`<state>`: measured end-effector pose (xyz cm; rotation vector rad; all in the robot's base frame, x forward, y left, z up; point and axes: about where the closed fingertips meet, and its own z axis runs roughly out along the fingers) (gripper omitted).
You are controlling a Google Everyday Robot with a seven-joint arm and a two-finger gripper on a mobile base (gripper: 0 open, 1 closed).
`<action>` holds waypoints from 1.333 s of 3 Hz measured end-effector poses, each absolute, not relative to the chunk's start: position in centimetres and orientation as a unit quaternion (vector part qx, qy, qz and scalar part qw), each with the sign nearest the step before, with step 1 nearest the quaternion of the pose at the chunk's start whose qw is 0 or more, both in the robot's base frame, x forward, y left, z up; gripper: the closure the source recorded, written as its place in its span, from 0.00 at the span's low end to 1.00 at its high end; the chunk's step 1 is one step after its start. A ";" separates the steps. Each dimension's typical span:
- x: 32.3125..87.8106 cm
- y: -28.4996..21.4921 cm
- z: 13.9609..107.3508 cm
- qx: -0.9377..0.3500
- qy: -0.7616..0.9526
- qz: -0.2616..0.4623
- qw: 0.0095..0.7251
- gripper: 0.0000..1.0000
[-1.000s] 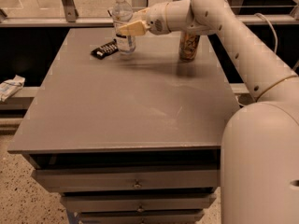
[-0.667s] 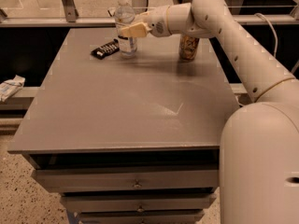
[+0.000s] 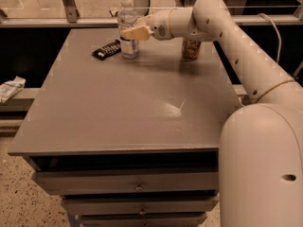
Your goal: Move blue plastic bottle near rxbar chocolate
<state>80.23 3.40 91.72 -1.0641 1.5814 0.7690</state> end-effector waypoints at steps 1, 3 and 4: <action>80.2 3.2 91.2 -0.442 0.660 0.322 0.515 0.01; 78.3 2.4 91.5 -0.434 0.655 0.323 0.528 0.00; 71.6 -2.1 92.5 -0.411 0.655 0.311 0.553 0.00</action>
Offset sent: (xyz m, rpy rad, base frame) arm -0.0083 -0.0111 -0.0067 0.0126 -0.0019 -0.0145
